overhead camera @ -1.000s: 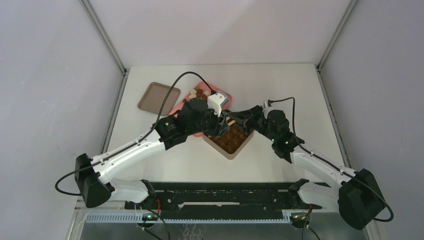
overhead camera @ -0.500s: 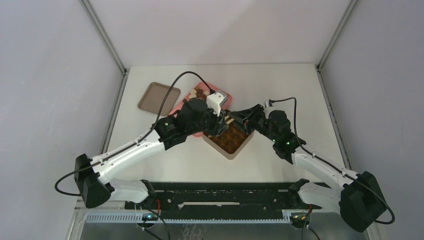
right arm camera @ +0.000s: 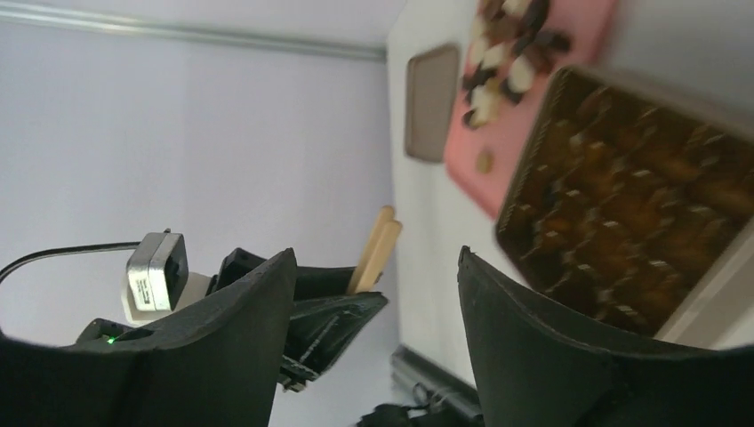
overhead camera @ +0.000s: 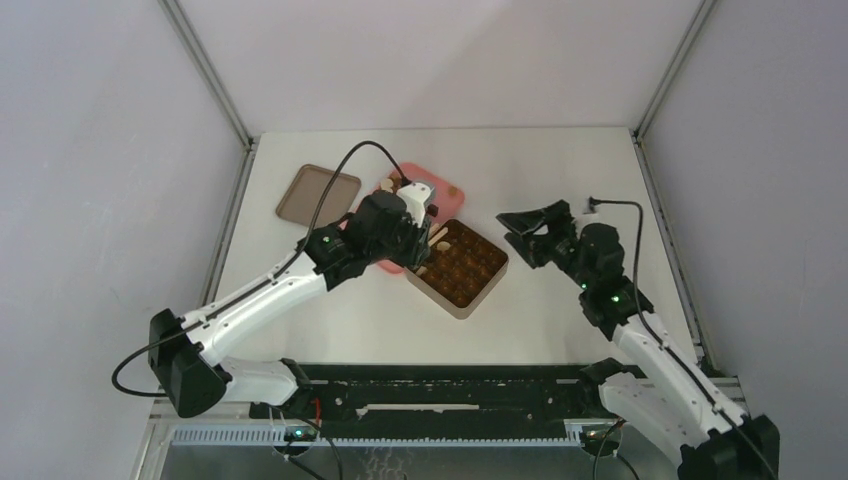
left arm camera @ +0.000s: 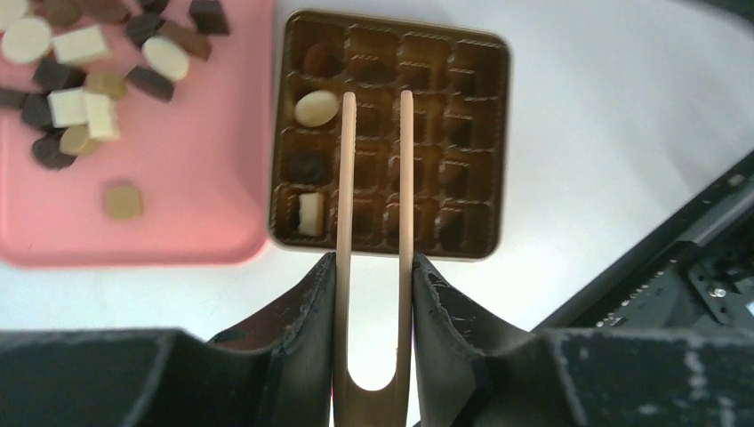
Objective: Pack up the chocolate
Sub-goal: Adjust the clamp, then pick up the fake chocolate from the plate.
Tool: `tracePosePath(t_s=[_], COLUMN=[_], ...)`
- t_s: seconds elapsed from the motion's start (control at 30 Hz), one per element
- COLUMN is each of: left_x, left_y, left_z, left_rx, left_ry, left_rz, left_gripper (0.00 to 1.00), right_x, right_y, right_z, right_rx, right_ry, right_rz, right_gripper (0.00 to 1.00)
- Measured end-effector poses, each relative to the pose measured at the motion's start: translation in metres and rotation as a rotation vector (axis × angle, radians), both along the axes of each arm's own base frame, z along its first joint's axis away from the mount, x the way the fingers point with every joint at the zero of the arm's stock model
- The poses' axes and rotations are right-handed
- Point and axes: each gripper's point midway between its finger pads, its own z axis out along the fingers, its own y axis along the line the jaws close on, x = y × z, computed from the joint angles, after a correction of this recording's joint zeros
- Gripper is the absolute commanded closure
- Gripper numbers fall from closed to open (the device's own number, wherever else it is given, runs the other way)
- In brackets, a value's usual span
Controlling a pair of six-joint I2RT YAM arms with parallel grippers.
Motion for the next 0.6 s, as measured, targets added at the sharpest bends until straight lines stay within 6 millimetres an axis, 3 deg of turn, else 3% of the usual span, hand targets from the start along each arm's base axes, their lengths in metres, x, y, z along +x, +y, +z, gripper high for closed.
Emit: tracePosePath(t_s=[0.3, 0.6], left_x=[0.024, 0.054], left_y=[0.050, 0.091], left_z=[-0.029, -0.054], left_rx=[0.123, 0.245], left_ry=[0.117, 0.249], left_rz=[0.145, 0.293], left_gripper=[0.61, 0.59], right_x=[-0.008, -0.027], right_y=[-0.086, -0.152], right_z=[-0.011, 0.014], right_rx=[-0.287, -0.677], right_ry=[-0.050, -0.122], right_rz=[-0.183, -0.319], right_gripper=[0.17, 0.09])
